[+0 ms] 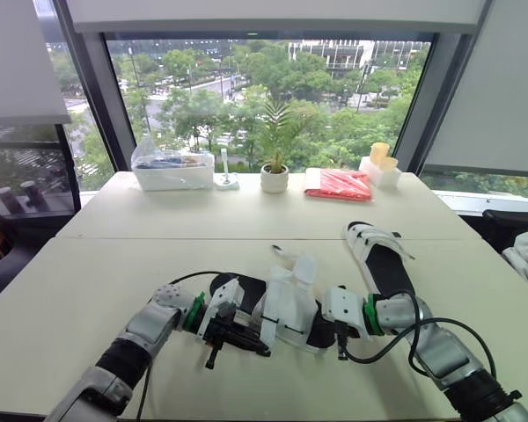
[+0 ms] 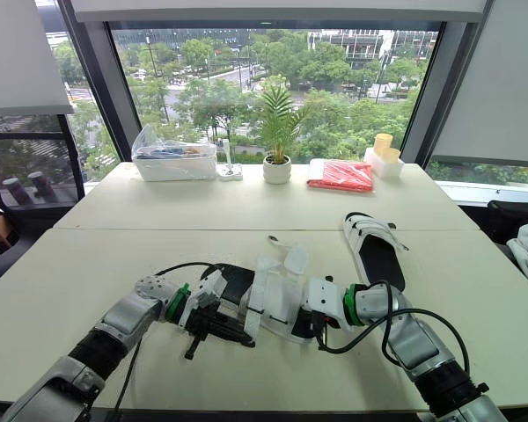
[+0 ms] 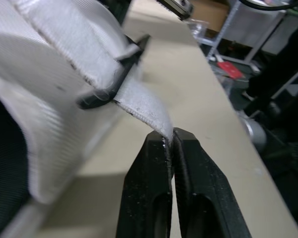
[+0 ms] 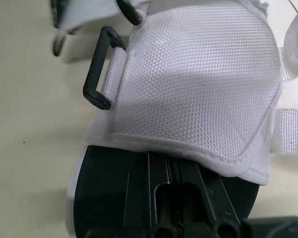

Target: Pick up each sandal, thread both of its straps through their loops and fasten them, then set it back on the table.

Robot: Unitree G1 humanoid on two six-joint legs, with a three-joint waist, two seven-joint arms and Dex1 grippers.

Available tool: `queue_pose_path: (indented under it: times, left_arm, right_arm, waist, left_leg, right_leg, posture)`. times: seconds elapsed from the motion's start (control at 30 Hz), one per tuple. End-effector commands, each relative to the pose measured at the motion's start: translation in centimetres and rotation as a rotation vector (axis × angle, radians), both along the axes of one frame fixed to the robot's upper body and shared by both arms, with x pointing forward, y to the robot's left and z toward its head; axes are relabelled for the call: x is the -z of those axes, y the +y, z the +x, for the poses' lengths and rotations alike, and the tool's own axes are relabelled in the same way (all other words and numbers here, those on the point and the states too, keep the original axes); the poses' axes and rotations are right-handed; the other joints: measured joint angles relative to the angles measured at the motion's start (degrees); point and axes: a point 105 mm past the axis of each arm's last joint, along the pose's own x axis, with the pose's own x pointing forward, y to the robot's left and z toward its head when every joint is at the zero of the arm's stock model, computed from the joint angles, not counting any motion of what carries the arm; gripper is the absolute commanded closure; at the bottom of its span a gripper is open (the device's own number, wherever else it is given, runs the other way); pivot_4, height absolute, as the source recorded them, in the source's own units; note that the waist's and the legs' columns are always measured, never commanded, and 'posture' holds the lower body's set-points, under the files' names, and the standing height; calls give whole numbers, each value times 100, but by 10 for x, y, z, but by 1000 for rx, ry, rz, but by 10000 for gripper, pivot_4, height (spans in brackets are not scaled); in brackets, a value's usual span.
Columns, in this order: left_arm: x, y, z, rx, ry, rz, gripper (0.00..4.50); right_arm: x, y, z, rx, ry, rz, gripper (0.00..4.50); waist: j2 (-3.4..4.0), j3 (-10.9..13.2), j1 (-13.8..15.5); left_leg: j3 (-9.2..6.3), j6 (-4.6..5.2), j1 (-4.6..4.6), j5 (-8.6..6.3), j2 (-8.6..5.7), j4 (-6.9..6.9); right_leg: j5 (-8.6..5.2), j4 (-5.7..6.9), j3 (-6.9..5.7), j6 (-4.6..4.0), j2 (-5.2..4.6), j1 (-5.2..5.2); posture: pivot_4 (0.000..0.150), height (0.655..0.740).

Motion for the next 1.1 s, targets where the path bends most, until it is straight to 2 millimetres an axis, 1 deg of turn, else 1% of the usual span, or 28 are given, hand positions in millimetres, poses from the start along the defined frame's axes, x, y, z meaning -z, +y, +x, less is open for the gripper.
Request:
queue_pose_path:
  times: [0.03, 0.13, 0.37, 0.47, 0.57, 0.7, 0.73, 0.83, 1.1]
  left_arm:
    - [-15, 7, -25, 105, 76, 10, 44530]
    - [-26, 11, -39, 142, 109, 22, 44530]
    - [-59, 13, -57, 227, 91, 16, 44530]
    - [-68, 11, -61, 256, 86, 9, 44530]
    - [-75, 10, -60, 266, 78, 4, 44530]
    - [-81, 4, -45, 229, 47, -24, 44530]
    - [-81, 2, -40, 208, 35, -34, 44530]
    - [-90, -10, -14, 110, 22, -109, 44530]
    - [-101, -32, 22, 3, 18, -226, 44530]
  right_arm:
    - [32, 0, -14, -19, 122, -68, 45000]
    - [32, -1, -14, -20, 122, -70, 45000]
    - [32, -3, -12, -22, 120, -76, 45000]
    - [32, -4, -12, -21, 120, -79, 45000]
    - [32, -4, -12, -21, 118, -78, 45000]
    - [33, -4, -11, -19, 115, -77, 45000]
    - [33, -4, -11, -19, 114, -77, 45000]
    - [33, -4, -12, -19, 113, -77, 45000]
    - [33, -5, -12, -17, 112, -81, 45000]
  waist:
    - [3, 0, 2]
    - [2, 1, 25]
    - [4, 2, 19]
    - [5, 2, 23]
    - [5, 3, 25]
    - [4, 3, 32]
    - [4, 3, 30]
    - [3, 3, 44]
    - [1, 3, 43]
  left_leg:
    - [0, 2, 2, -1, 0, -2]
    - [-1, 3, 3, -2, 2, -3]
    - [-2, 6, 10, -4, 1, -4]
    - [-2, 9, 7, -5, 1, -5]
    - [-2, 12, 4, -7, 1, -5]
    - [-2, 12, 2, -8, 0, -5]
    - [-1, 12, 3, -8, 0, -5]
    - [-2, 12, 3, -7, 0, -2]
    - [-3, 12, 4, -7, -3, 1]
  right_leg:
    - [0, 0, 0, 0, 0, 1]
    - [0, -3, 0, -1, -3, 5]
    - [-2, -6, -2, -3, -10, 13]
    - [-2, -12, -2, -4, -10, 13]
    - [-2, -17, -3, -4, -10, 12]
    - [-2, -22, -6, -4, -9, 14]
    - [-2, -22, -6, -3, -9, 14]
    - [-2, -22, -8, -3, -6, 16]
    - [-1, -23, -9, -2, -5, 20]
  posture:
    - [1500, 7400]
    - [1500, 7400]
    - [1500, 7400]
    - [1500, 7400]
    - [1500, 7400]
    - [1500, 7400]
    - [1500, 7400]
    - [1500, 7400]
    - [1500, 7400]
